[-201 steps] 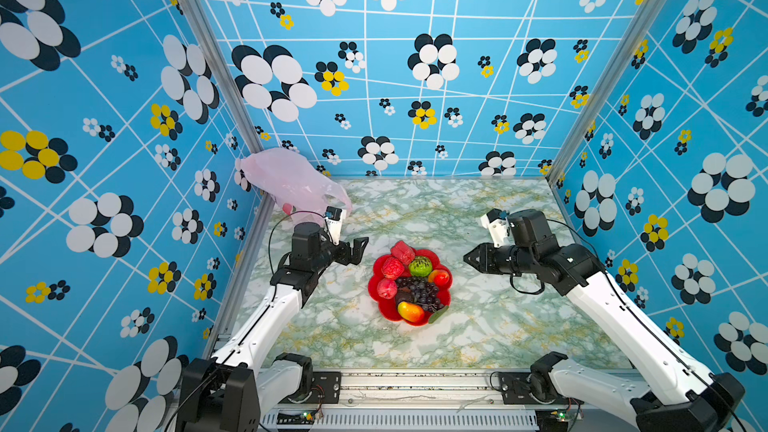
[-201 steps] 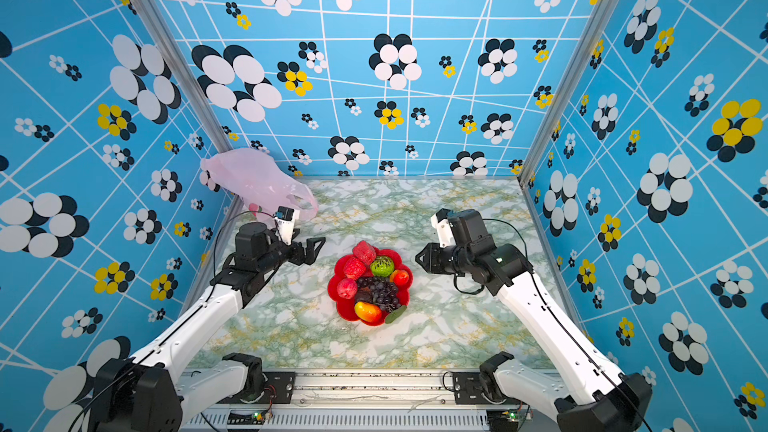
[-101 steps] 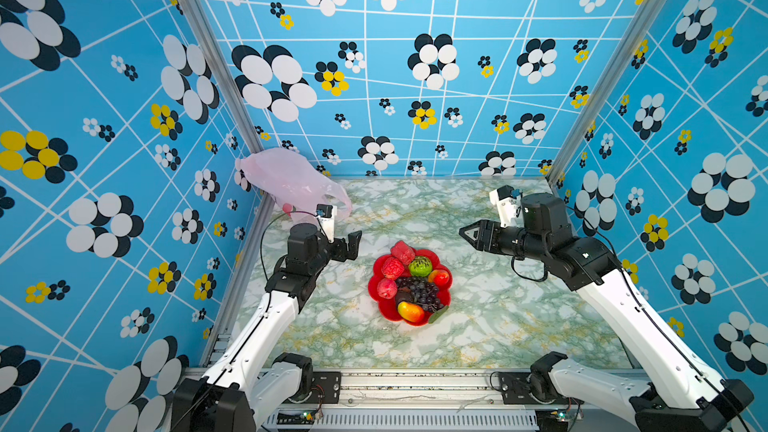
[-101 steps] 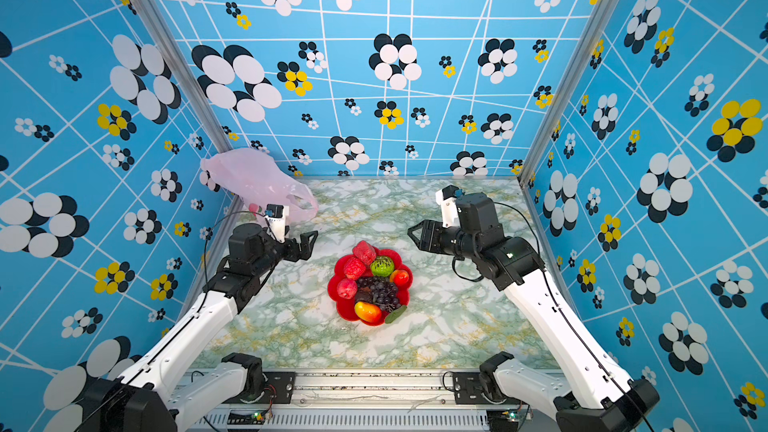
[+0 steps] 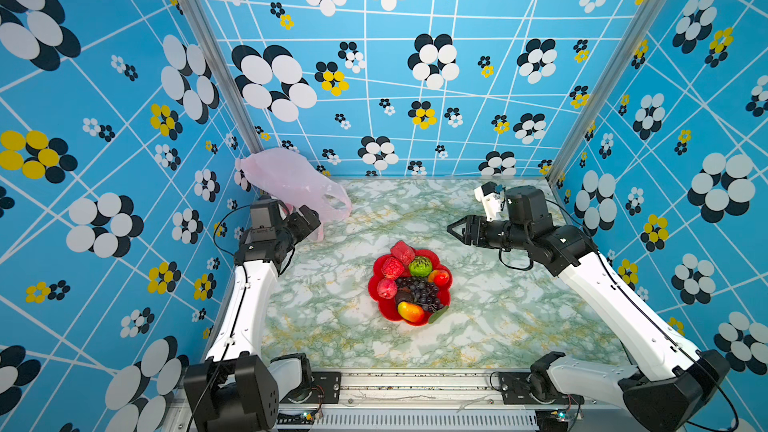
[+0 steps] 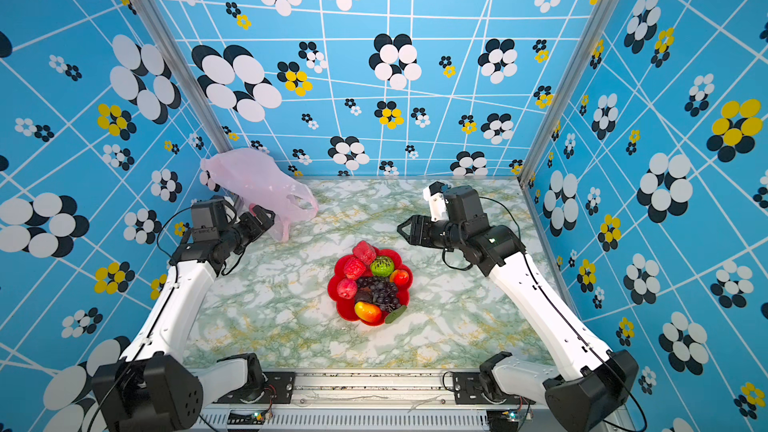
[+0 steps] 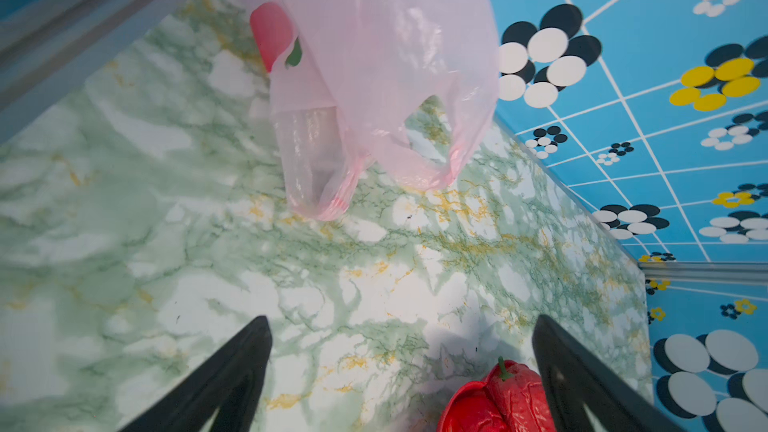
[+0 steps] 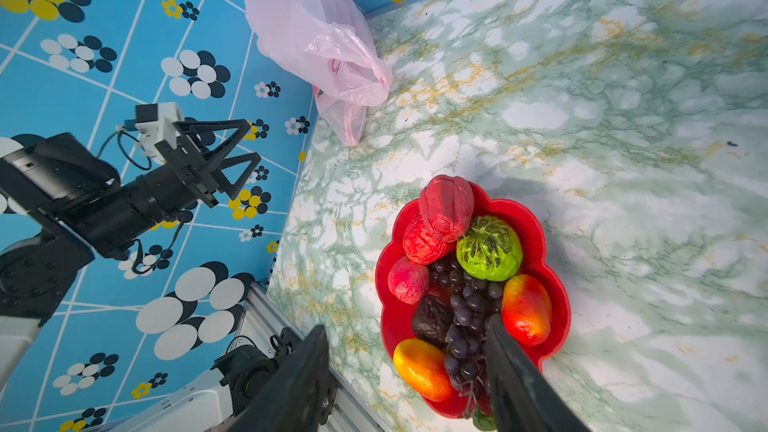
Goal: Place the fruits into the plastic bag
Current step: 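Raise the left gripper toward the pink bag while the right gripper swings toward it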
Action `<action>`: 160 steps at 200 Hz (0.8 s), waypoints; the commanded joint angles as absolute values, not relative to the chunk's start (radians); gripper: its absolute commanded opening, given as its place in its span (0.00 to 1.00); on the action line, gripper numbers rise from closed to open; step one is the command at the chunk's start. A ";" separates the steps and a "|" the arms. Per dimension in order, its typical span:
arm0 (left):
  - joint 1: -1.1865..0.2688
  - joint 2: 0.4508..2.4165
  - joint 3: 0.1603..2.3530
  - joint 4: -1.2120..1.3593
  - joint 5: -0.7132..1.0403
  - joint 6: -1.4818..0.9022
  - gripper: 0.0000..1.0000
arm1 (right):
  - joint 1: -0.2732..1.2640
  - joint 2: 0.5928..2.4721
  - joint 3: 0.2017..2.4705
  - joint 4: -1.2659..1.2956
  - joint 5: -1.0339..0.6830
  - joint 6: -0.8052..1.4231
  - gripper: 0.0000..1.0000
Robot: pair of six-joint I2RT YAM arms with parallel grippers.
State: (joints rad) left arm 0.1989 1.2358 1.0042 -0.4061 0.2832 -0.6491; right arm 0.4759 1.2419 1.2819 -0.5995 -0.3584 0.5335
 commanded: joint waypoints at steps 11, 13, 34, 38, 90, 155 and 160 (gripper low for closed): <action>0.239 1.377 1.111 -0.536 0.410 -0.682 0.99 | 0.479 1.294 1.304 -0.543 -0.429 0.521 0.62; 0.237 1.384 1.118 -0.543 0.408 -0.672 0.99 | 0.479 1.299 1.303 -0.540 -0.433 0.520 0.62; 0.174 1.448 1.190 -0.589 0.390 -0.568 0.99 | 0.480 1.337 1.303 -0.532 -0.469 0.511 0.63; 0.159 1.459 1.207 -0.604 0.379 -0.548 0.99 | 0.479 1.345 1.303 -0.532 -0.474 0.508 0.63; -0.035 1.700 1.503 -0.754 0.226 -0.321 0.99 | 0.479 1.351 1.252 -0.466 -0.444 0.532 0.63; -0.102 1.947 1.700 -0.740 0.100 -0.293 0.99 | 0.478 1.408 1.295 -0.471 -0.460 0.537 0.64; -0.106 1.959 1.706 -0.725 0.099 -0.292 0.99 | 0.479 1.412 1.297 -0.465 -0.462 0.540 0.64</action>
State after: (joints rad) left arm -0.0906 1.9099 1.6573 -0.7341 0.1604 -0.3199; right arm 0.4755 1.3808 1.2587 -0.4789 -0.4473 0.5385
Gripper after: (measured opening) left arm 0.991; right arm 0.637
